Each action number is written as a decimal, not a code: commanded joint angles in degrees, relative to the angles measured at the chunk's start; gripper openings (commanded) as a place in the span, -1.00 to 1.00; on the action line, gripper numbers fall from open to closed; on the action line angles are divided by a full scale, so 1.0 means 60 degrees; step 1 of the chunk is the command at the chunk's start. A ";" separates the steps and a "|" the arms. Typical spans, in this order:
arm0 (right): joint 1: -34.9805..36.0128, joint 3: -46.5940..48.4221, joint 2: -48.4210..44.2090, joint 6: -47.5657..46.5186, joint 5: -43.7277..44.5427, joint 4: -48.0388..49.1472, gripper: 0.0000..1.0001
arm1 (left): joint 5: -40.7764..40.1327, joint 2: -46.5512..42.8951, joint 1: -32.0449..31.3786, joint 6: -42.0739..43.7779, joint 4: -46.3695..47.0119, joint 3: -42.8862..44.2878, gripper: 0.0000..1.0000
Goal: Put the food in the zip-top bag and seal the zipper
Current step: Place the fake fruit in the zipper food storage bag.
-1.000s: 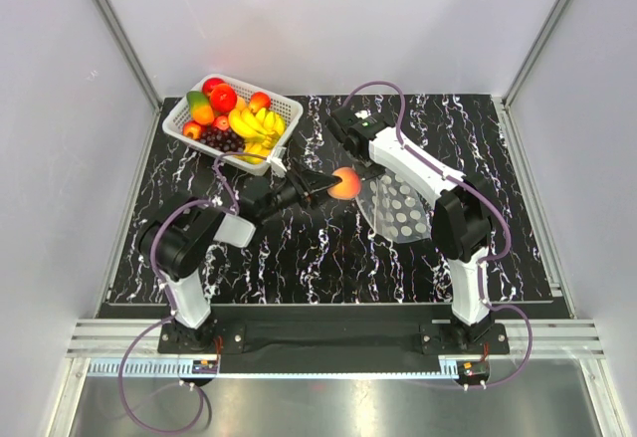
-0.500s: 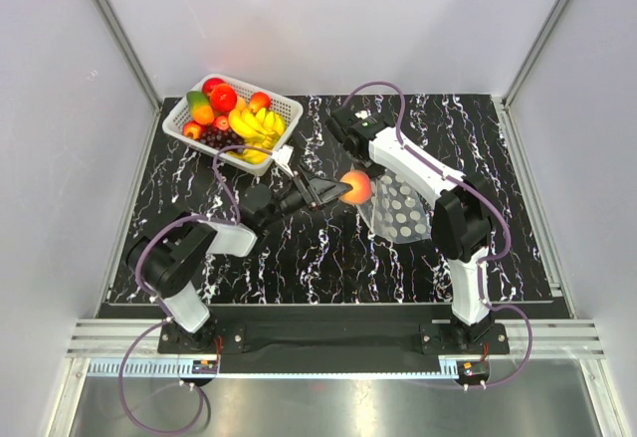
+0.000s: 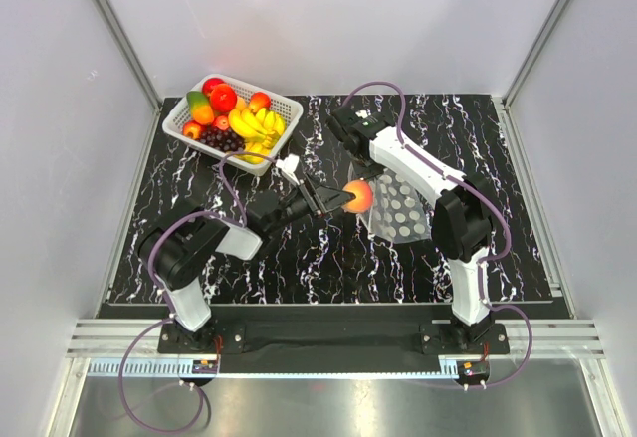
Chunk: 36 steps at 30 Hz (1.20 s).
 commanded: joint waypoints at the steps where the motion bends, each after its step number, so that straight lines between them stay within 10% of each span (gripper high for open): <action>1: 0.0067 0.0082 -0.0660 -0.0181 -0.0351 -0.0040 -1.00 | -0.1079 -0.0107 0.0068 0.0718 -0.0073 -0.0102 -0.07; 11: 0.0067 0.0009 -0.0997 -0.0328 -0.0688 -0.0157 -1.00 | -0.1650 -0.0531 0.0068 0.1290 -0.2270 0.0308 -0.05; 25: 0.0111 -0.0167 -0.1319 -0.0211 -0.1230 0.0019 -1.00 | -0.2486 -0.1134 -0.0385 0.4306 -0.9476 0.3995 0.13; 36: 0.0140 0.0082 -0.1466 -0.0079 -0.1040 -0.0039 -1.00 | -0.3072 -0.1191 -0.0620 0.4630 -1.0666 0.4235 0.88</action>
